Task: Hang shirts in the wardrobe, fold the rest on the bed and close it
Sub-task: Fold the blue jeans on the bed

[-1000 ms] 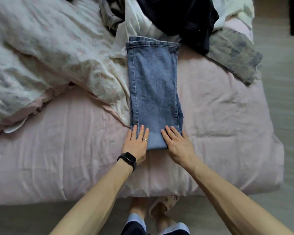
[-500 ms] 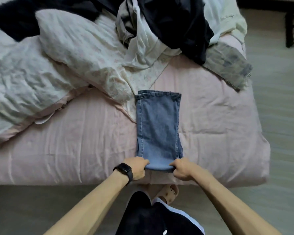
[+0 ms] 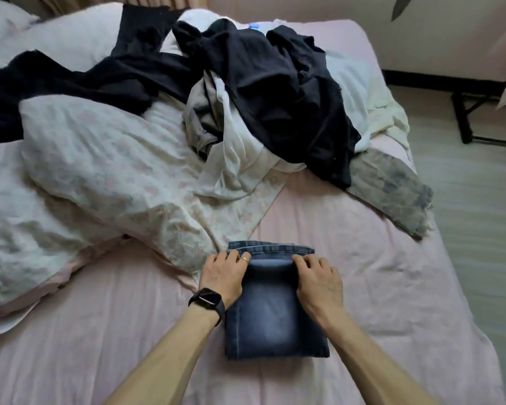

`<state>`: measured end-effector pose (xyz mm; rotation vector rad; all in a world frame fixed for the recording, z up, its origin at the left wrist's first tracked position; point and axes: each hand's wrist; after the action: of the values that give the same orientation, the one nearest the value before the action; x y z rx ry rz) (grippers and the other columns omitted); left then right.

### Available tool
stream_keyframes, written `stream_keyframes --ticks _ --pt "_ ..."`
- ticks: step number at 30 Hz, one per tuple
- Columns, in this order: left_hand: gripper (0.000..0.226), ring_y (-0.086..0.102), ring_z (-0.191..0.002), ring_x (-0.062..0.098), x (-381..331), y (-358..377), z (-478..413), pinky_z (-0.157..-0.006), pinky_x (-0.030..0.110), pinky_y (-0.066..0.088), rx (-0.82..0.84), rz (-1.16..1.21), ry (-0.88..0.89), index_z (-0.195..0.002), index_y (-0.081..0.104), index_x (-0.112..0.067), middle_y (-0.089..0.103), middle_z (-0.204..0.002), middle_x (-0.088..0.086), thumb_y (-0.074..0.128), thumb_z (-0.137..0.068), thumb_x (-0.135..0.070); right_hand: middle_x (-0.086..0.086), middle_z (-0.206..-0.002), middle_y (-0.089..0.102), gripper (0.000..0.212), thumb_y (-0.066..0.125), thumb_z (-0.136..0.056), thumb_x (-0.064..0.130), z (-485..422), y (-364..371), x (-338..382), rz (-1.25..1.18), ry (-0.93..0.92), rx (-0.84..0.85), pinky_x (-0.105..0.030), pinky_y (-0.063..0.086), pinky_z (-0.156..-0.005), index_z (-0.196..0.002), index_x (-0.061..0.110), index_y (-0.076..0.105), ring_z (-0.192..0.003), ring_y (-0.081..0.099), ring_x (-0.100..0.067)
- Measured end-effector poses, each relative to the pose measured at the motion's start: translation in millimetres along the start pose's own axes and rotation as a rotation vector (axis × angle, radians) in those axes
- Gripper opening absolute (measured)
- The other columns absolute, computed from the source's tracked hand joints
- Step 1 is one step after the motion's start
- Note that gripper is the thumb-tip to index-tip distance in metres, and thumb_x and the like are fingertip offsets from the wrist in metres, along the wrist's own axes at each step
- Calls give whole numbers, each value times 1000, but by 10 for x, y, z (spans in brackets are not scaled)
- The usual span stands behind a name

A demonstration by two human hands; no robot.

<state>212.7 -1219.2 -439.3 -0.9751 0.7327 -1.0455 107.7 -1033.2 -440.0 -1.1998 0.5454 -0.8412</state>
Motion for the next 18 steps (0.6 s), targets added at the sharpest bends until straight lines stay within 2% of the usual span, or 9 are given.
stream_keyframes --ticks 2,4,5,7,8,11,14,16,18 --pt "62 56 -110 27 60 106 -138 -91 37 43 -54 24 -14 -143 46 -23 59 -124 0 55 -85 -6 -6 -103 68 57 71 -61 3 -160 114 39 -6 16 -43 -41 48 -66 -115 17 71 -88 62 -35" --pt "63 63 -91 26 73 156 -229 -76 36 52 -94 17 8 -128 64 -22 67 -105 1 74 -68 -5 -8 -97 69 60 76 -51 0 -244 248 42 -26 39 -93 -40 48 -60 -109 14 74 -81 64 -35" --pt "64 64 -81 25 74 209 -281 -68 36 53 -128 9 11 -118 71 -22 68 -96 1 80 -57 -4 -9 -96 69 59 75 -51 0 -278 331 35 -31 44 -126 -40 47 -59 -108 13 74 -79 64 -35" --pt "64 64 -75 24 58 290 -369 -63 35 52 -170 22 9 -110 74 -21 68 -90 1 83 -50 -2 -9 -96 69 55 65 -57 1 -333 473 29 -37 70 -176 -39 47 -59 -109 13 74 -79 64 -35" --pt "63 63 -75 24 56 330 -406 -63 35 51 -184 25 2 -109 74 -22 68 -91 0 82 -51 -1 -9 -97 69 55 63 -58 1 -362 530 31 -42 86 -191 -39 47 -60 -110 13 74 -79 64 -35" --pt "62 63 -74 24 68 390 -479 -61 36 51 -224 44 -13 -107 75 -20 67 -90 1 82 -49 1 -9 -102 68 58 71 -56 -1 -436 612 38 -63 117 -217 -40 47 -63 -112 14 72 -83 63 -36" --pt "59 64 -80 27 93 431 -581 -67 36 54 -271 92 4 -106 74 -13 65 -90 6 80 -50 5 -7 -108 67 59 69 -59 0 -514 654 44 -91 158 -224 -40 46 -68 -115 15 69 -92 59 -35" --pt "59 61 -91 28 94 447 -688 -74 37 52 -228 134 -9 -120 68 -13 62 -100 7 73 -63 5 -8 -108 65 57 70 -61 1 -582 697 60 -145 207 -217 -42 47 -68 -117 15 67 -96 56 -35" --pt "62 53 -105 27 91 507 -799 -83 37 48 -149 165 -33 -140 52 -18 55 -119 6 55 -81 1 -11 -108 63 51 67 -69 2 -650 725 72 -209 242 -201 -44 50 -65 -119 14 65 -97 55 -38"
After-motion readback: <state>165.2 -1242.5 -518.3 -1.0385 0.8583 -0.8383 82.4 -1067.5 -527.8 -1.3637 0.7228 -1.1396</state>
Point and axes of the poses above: each hand's wrist, its own z-axis away from the middle knuckle, its own y-axis out of the palm, x = y × z
